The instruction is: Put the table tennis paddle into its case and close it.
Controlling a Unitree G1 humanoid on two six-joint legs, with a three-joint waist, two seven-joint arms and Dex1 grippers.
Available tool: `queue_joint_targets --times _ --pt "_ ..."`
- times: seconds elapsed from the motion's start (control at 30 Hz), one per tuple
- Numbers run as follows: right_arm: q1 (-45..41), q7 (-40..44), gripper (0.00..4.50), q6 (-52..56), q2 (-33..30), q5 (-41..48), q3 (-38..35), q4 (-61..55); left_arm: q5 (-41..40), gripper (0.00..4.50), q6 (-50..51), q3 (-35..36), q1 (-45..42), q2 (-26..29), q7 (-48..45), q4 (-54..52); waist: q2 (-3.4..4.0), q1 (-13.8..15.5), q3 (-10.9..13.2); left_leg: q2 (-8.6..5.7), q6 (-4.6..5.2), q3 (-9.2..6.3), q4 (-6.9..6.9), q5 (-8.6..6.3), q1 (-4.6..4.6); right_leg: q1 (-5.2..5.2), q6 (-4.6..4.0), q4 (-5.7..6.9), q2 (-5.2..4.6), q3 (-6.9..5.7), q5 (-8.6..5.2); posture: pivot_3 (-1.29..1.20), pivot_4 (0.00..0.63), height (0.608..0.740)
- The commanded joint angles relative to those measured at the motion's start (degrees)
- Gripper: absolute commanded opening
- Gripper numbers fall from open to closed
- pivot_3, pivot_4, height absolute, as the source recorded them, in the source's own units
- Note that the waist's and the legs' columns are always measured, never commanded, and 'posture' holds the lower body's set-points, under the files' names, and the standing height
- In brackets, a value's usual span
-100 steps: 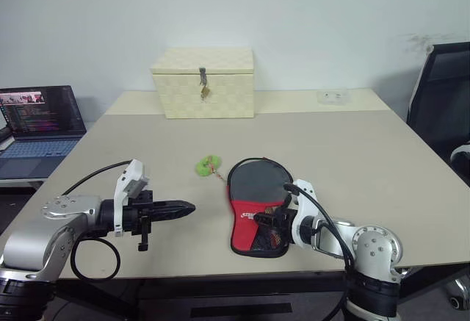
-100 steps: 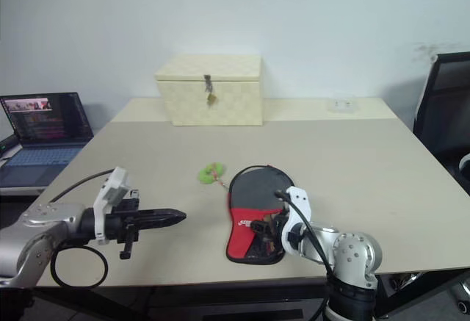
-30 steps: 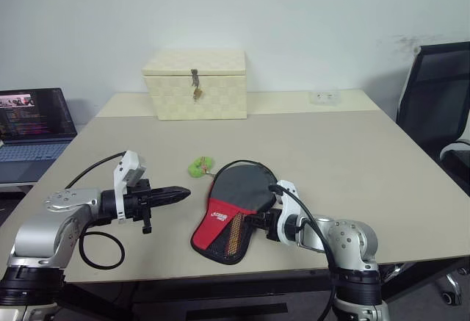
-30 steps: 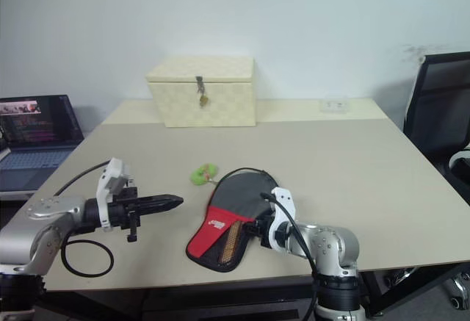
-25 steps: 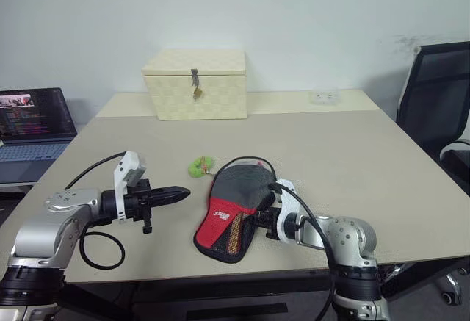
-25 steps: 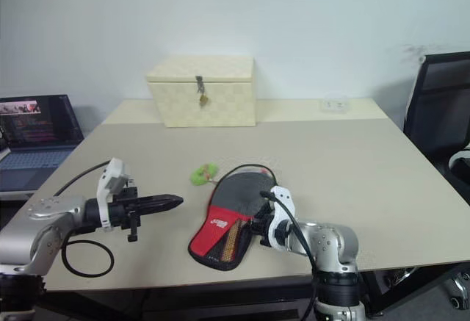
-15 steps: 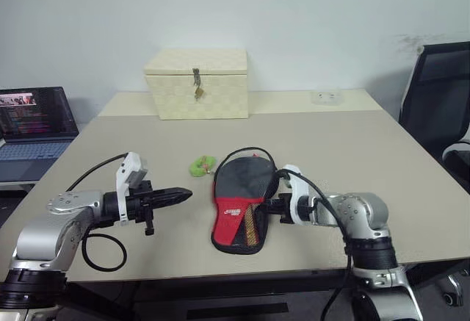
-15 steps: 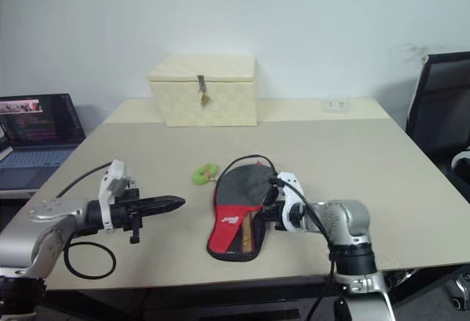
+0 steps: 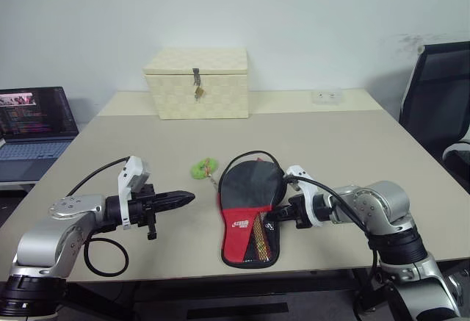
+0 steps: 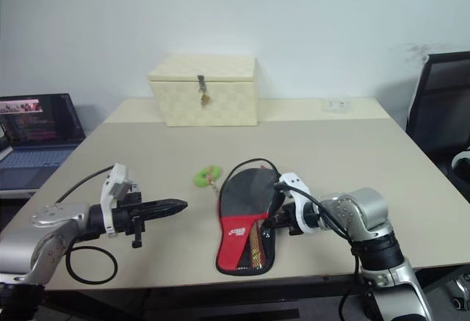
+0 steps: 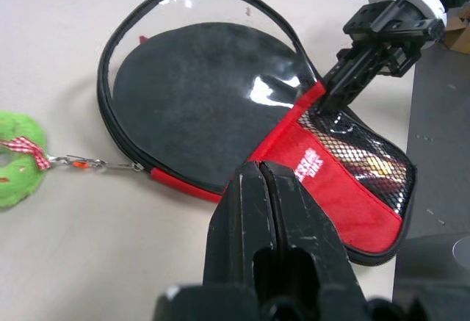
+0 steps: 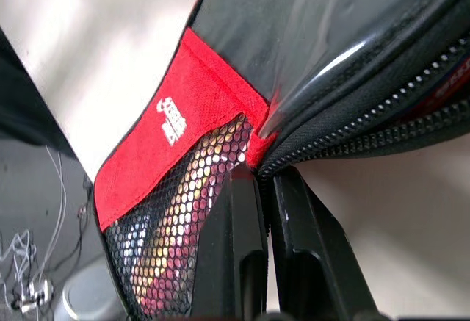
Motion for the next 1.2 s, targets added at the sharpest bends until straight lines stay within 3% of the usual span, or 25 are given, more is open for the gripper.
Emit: queue_joint_targets --times 0.03,0.5,0.83,0.97,1.2 --pt "-0.55 2.21 0.03 -1.21 -0.58 1.03 1.31 -1.72 -1.01 0.0 0.08 1.63 0.07 0.33 0.08 -2.01 0.0 0.0 0.0 0.0 0.0 0.0 0.0 0.0 0.0 0.0 0.0 0.0 0.0 0.0 0.0 0.0 0.15 0.74" --pt "-5.93 11.71 0.03 -12.76 -7.36 -5.64 11.08 7.58 -0.97 0.0 0.59 1.63 0.19 0.47 0.19 -2.66 -0.01 0.05 0.02 -0.01 0.0 0.01 0.02 0.0 0.0 0.0 0.0 0.0 0.0 -0.01 0.0 0.0 0.15 0.74" --pt "-4.19 12.87 0.03 -12.08 -6.75 -7.0 11.07 6.24 -0.87 0.0 0.52 1.34 -0.02 0.16 0.41 -2.75 -0.01 0.1 0.02 0.0 0.0 -0.02 0.02 0.0 0.0 0.0 -0.02 0.0 -0.01 -0.02 0.01 0.0 0.15 0.74" --pt "-1.32 10.15 1.07 -10.81 -7.46 -7.2 8.58 3.02 -0.85 0.0 0.42 1.22 0.03 -0.12 0.6 -2.76 -0.01 0.27 0.02 0.0 0.0 -0.04 0.02 0.0 -0.01 0.0 -0.02 0.0 -0.02 -0.02 0.01 0.0 0.15 0.74" --pt "2.36 9.41 3.54 -14.13 -12.36 -7.53 6.25 -7.09 -0.95 0.0 0.21 1.35 0.41 -0.77 1.12 -2.87 -0.01 0.58 0.02 -0.01 -0.01 -0.03 0.04 0.0 0.0 0.01 0.02 0.01 -0.02 -0.01 -0.01 0.0 0.15 0.74"
